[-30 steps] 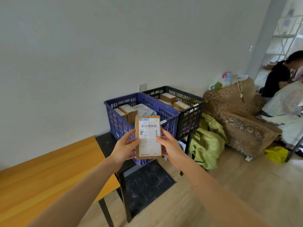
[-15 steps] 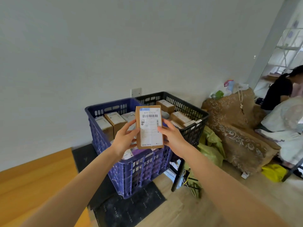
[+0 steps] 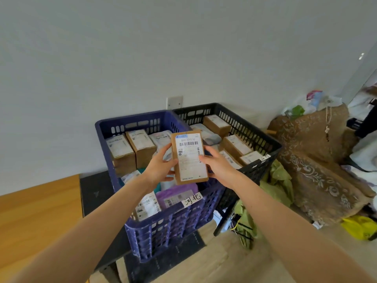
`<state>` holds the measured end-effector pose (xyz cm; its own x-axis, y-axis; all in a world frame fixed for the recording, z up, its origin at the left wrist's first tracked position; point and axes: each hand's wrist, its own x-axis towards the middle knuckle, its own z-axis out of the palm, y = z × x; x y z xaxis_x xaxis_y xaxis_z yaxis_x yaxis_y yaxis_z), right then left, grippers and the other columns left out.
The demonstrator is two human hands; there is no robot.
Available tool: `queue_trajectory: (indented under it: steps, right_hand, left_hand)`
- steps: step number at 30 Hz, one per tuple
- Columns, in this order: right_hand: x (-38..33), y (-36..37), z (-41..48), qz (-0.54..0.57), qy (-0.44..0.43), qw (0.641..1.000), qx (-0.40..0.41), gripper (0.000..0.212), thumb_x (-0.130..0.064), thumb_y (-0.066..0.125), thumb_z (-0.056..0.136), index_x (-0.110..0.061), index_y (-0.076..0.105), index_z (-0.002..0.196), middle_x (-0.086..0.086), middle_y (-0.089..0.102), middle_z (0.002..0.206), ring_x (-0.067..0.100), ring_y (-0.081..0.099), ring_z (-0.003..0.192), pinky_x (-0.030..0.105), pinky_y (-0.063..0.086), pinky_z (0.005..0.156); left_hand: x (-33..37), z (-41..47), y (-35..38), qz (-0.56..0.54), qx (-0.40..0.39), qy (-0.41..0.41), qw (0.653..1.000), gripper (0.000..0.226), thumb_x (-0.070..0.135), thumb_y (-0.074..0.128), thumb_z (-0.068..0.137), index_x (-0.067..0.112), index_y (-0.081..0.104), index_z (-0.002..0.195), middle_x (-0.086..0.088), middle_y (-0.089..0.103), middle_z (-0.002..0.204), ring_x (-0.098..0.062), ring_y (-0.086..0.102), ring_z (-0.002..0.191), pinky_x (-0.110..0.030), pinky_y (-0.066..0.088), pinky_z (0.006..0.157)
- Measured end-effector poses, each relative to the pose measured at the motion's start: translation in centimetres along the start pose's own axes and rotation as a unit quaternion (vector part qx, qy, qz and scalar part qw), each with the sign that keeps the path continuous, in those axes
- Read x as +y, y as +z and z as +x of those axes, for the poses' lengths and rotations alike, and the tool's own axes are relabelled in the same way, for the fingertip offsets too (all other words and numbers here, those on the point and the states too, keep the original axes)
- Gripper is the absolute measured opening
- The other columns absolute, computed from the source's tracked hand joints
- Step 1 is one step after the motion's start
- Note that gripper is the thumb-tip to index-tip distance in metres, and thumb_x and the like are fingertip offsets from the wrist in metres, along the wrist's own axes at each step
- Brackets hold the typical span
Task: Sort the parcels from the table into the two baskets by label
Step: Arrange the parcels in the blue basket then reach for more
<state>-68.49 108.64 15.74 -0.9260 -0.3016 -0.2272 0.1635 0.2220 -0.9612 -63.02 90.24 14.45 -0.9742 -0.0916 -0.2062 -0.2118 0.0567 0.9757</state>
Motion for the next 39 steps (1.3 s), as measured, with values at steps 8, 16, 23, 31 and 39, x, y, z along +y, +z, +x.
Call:
queue_trajectory:
  steps: [8,16,23,31,39]
  right_hand:
    - [1.7,-2.8,5.8,-0.155,0.084,0.979,-0.099,0.055,-0.015,0.057,0.097,-0.023,0.031,0.145,0.007,0.050,0.138,0.027,0.051,0.121,0.049,0.049,0.094]
    - [3.4,-2.4,9.0,-0.312,0.100,0.920,-0.217,0.105,-0.003,0.058,0.093,-0.042,-0.024,0.146,0.004,0.045,0.145,0.025,0.054,0.116,0.045,0.055,0.088]
    - [3.8,-2.5,10.9,-0.449,0.074,0.842,-0.290,0.109,-0.018,0.070,0.088,-0.037,-0.017,0.150,0.007,0.038,0.149,0.026,0.055,0.115,0.037,0.058,0.079]
    - [4.4,-1.8,11.8,-0.576,0.014,0.768,-0.278,0.116,-0.022,0.078,0.081,-0.014,-0.012,0.154,0.012,-0.002,0.161,0.035,0.020,0.145,0.046,0.032,0.113]
    - [5.2,-1.8,11.6,-0.627,-0.054,0.719,-0.295,0.117,-0.022,0.080,0.078,-0.005,-0.008,0.153,0.010,-0.008,0.162,0.025,-0.004,0.150,0.043,0.014,0.121]
  left_hand:
    - [-2.8,4.0,1.7,0.019,0.007,-0.094,0.995,0.072,0.010,0.059,0.095,0.052,0.025,0.143,-0.009,0.065,0.116,-0.031,0.071,0.093,-0.050,0.058,0.081]
    - [-4.9,5.4,2.5,0.009,0.006,-0.174,0.985,0.086,-0.001,0.058,0.092,0.047,0.015,0.148,-0.021,0.066,0.110,-0.027,0.066,0.079,-0.044,0.056,0.073]
    - [-6.1,6.1,3.8,-0.007,-0.011,-0.223,0.975,0.075,-0.002,0.056,0.093,0.037,0.019,0.146,-0.021,0.064,0.114,-0.037,0.069,0.096,-0.052,0.057,0.081]
    - [-6.9,6.9,4.8,0.035,-0.015,-0.226,0.973,0.070,-0.001,0.061,0.091,0.031,0.022,0.139,-0.018,0.067,0.103,-0.027,0.071,0.075,-0.039,0.061,0.069]
    - [-7.6,8.0,5.8,0.152,-0.024,-0.221,0.963,0.079,0.022,0.065,0.092,0.038,0.010,0.146,-0.015,0.062,0.119,-0.028,0.069,0.091,-0.040,0.060,0.073]
